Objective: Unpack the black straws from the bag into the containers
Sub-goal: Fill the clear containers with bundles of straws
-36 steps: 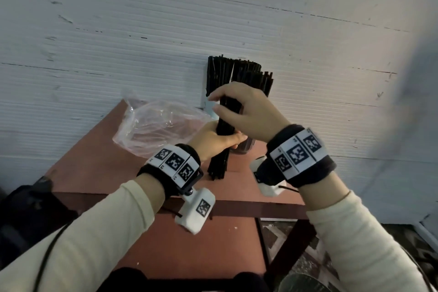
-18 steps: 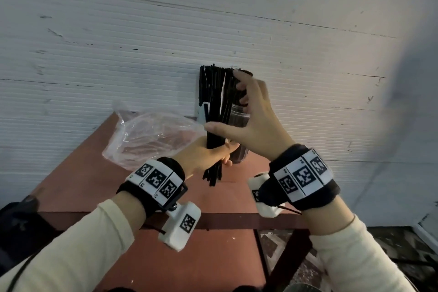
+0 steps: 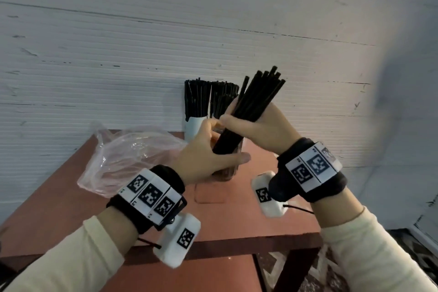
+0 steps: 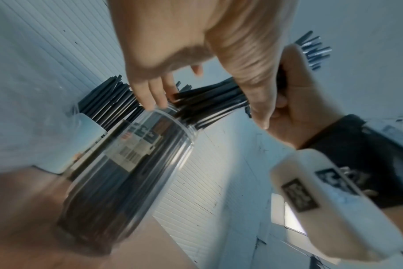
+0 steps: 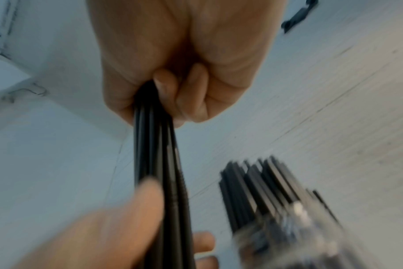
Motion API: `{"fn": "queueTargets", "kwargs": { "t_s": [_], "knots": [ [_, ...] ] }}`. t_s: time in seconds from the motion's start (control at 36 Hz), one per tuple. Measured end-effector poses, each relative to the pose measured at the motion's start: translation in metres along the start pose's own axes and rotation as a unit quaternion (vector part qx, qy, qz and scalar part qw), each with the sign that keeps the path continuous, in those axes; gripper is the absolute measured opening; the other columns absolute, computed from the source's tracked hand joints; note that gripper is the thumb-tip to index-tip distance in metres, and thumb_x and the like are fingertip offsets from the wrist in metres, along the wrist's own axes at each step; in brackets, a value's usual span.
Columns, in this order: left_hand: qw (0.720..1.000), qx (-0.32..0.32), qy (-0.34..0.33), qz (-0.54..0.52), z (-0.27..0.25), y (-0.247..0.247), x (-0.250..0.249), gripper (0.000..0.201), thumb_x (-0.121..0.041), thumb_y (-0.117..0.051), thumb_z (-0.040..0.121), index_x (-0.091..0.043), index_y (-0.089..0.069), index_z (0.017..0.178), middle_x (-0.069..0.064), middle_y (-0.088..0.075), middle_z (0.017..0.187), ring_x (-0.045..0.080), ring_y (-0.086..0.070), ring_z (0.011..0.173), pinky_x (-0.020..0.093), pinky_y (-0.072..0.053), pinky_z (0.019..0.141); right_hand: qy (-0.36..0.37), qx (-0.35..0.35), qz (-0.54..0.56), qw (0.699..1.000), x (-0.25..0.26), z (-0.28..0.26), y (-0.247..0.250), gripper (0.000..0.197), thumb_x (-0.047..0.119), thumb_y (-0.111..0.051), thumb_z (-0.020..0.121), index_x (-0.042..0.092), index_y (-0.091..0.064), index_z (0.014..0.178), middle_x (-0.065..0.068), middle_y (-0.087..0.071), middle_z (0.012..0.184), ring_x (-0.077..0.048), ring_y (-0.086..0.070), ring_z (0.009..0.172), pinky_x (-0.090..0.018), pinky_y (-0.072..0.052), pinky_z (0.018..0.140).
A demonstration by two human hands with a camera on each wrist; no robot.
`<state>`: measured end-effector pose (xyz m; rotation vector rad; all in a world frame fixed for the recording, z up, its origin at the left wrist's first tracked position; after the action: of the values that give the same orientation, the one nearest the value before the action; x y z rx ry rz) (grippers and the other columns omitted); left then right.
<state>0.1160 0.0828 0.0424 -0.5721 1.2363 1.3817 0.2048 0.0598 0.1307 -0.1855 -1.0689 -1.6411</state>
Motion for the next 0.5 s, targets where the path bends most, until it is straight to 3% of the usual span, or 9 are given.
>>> {"fn": "queueTargets", "kwargs": {
  "t_s": [0.06, 0.11, 0.17, 0.25, 0.31, 0.33, 0.39, 0.44, 0.5],
  "knots": [
    [0.997, -0.079, -0.012, -0.007, 0.015, 0.016, 0.004, 0.105, -0.056, -0.090, 0.048, -0.042, -0.024, 0.128, -0.003, -0.044, 0.125, 0.008, -0.051, 0.117, 0.034, -0.047, 0.097, 0.000, -0.058, 0.006, 0.998, -0.001, 0.012, 0.030, 0.011, 0.009, -0.067, 0.088, 0.002, -0.065, 0.079, 0.006, -0.061, 0.065, 0.002, -0.056, 0.059, -0.011, -0.043, 0.057],
    [0.994, -0.108, -0.009, -0.012, 0.032, 0.024, 0.009, 0.126, -0.059, -0.092, 0.039, -0.047, -0.012, 0.135, -0.001, -0.034, 0.137, 0.015, -0.044, 0.128, 0.043, -0.040, 0.107, -0.007, -0.105, 0.005, 0.994, -0.003, 0.024, 0.056, 0.011, 0.007, -0.066, 0.087, 0.000, -0.065, 0.079, 0.009, -0.058, 0.062, 0.003, -0.054, 0.053, -0.008, -0.039, 0.052],
    [0.996, -0.076, 0.035, 0.022, 0.051, 0.024, 0.017, 0.145, -0.058, -0.090, 0.040, -0.038, 0.005, 0.147, -0.001, -0.027, 0.148, 0.010, -0.031, 0.134, 0.040, -0.028, 0.115, -0.015, -0.126, -0.002, 0.992, -0.005, 0.035, 0.073, 0.012, 0.007, -0.066, 0.087, -0.001, -0.065, 0.078, 0.004, -0.059, 0.063, 0.002, -0.053, 0.050, -0.008, -0.038, 0.049],
    [0.996, -0.018, 0.079, 0.042, 0.074, 0.022, 0.028, 0.160, -0.070, -0.088, 0.030, -0.039, 0.014, 0.149, -0.006, -0.028, 0.155, 0.009, -0.029, 0.139, 0.045, -0.026, 0.118, -0.028, -0.127, -0.025, 0.991, -0.011, 0.049, 0.084, 0.013, 0.012, -0.066, 0.086, 0.004, -0.066, 0.076, -0.002, -0.060, 0.066, -0.002, -0.049, 0.050, -0.015, -0.038, 0.047],
    [0.995, 0.009, 0.090, 0.034, 0.086, 0.017, 0.033, 0.152, -0.055, -0.093, 0.042, -0.034, 0.010, 0.152, -0.005, -0.037, 0.150, 0.009, -0.037, 0.136, 0.036, -0.029, 0.116, -0.037, -0.121, -0.028, 0.992, -0.016, 0.056, 0.085, 0.012, 0.013, -0.067, 0.085, 0.008, -0.066, 0.075, -0.007, -0.060, 0.069, -0.007, -0.047, 0.050, -0.018, -0.036, 0.045],
    [0.995, 0.017, 0.096, 0.025, 0.090, 0.014, 0.035, 0.141, -0.042, -0.093, 0.053, -0.030, 0.004, 0.153, -0.006, -0.045, 0.143, 0.010, -0.042, 0.131, 0.026, -0.036, 0.109, -0.039, -0.119, -0.028, 0.992, -0.019, 0.058, 0.086, 0.011, 0.013, -0.067, 0.086, 0.008, -0.065, 0.076, -0.008, -0.060, 0.070, -0.008, -0.047, 0.051, -0.018, -0.036, 0.044],
    [0.996, 0.033, 0.084, 0.012, 0.097, 0.010, 0.031, 0.107, -0.018, -0.087, 0.068, -0.023, -0.018, 0.150, -0.012, -0.055, 0.120, 0.009, -0.053, 0.119, 0.007, -0.045, 0.080, -0.039, -0.116, -0.036, 0.992, -0.021, 0.063, 0.087, 0.011, 0.013, -0.066, 0.086, 0.006, -0.066, 0.078, -0.007, -0.061, 0.071, -0.007, -0.049, 0.052, -0.018, -0.037, 0.045],
    [0.996, 0.048, 0.079, 0.004, 0.101, 0.008, 0.031, 0.088, -0.008, -0.083, 0.072, -0.021, -0.031, 0.142, -0.016, -0.056, 0.108, -0.001, -0.057, 0.102, 0.001, -0.044, 0.061, -0.034, -0.113, -0.047, 0.992, -0.022, 0.067, 0.088, 0.012, 0.013, -0.065, 0.087, 0.003, -0.065, 0.080, -0.003, -0.060, 0.070, -0.004, -0.051, 0.053, -0.016, -0.039, 0.047],
    [0.996, 0.054, 0.076, 0.004, 0.106, 0.010, 0.036, 0.083, -0.010, -0.086, 0.070, -0.021, -0.038, 0.136, -0.013, -0.060, 0.109, -0.006, -0.057, 0.096, 0.004, -0.048, 0.068, -0.020, -0.107, -0.050, 0.993, -0.021, 0.069, 0.087, 0.012, 0.011, -0.065, 0.087, 0.000, -0.065, 0.082, 0.000, -0.060, 0.069, 0.000, -0.052, 0.053, -0.011, -0.039, 0.049]
  ]
}}
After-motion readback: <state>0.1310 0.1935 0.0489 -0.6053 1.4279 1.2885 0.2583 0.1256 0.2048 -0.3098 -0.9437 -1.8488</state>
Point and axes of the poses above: each hand's wrist, its own z-axis towards the middle knuckle, its own y-axis out of the back of the hand, x = y × z, the point moved 9 cm from there along z, towards the middle knuckle
